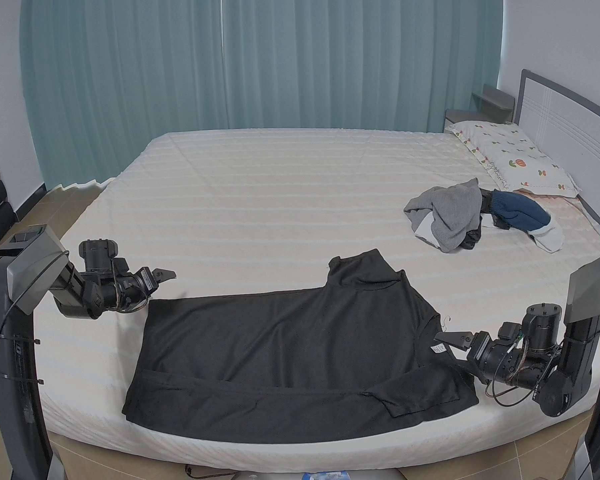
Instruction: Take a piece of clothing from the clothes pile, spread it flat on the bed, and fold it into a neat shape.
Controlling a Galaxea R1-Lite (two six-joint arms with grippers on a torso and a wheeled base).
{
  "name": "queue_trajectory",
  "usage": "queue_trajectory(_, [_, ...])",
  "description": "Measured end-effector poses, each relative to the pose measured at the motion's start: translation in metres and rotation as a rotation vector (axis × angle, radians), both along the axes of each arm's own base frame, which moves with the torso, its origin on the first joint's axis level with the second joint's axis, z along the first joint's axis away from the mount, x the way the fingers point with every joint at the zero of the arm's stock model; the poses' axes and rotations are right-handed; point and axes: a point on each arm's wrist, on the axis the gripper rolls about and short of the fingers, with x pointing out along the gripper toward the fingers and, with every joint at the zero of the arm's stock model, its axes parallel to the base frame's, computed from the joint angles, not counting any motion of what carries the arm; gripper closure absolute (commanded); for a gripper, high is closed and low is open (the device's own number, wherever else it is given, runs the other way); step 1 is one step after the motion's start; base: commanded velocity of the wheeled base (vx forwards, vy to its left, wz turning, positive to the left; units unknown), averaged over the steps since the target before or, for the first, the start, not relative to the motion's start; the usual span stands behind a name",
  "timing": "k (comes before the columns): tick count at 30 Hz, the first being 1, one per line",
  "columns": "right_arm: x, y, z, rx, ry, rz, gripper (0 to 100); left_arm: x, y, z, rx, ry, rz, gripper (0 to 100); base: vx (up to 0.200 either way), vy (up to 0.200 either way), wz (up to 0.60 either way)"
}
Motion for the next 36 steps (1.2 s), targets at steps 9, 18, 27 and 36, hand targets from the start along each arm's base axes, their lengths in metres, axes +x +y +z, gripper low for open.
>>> queue_trajectory(9, [0.0, 0.0, 0.0, 0.0, 0.0, 0.0, 0, 0.003, 0.001, -0.011, 0.0, -0.032, 0.004, 0, 0.0, 0.0, 0.0])
queue_trajectory(18, [0.0, 0.0, -0.001, 0.0, 0.002, 0.001, 0, -0.003, -0.004, -0.02, -0.003, 0.003, -0.006, 0, 0.0, 0.0, 0.0])
queue_trajectory(27, [0.001, 0.0, -0.001, 0.0, 0.003, 0.002, 0, -0.004, -0.005, -0.024, 0.001, 0.013, -0.002, 0, 0.0, 0.0, 0.0])
queue_trajectory(36, [0.002, 0.0, -0.001, 0.002, -0.002, -0.002, 0, -0.006, -0.002, -0.025, 0.029, 0.027, 0.052, 0, 0.0, 0.0, 0.0])
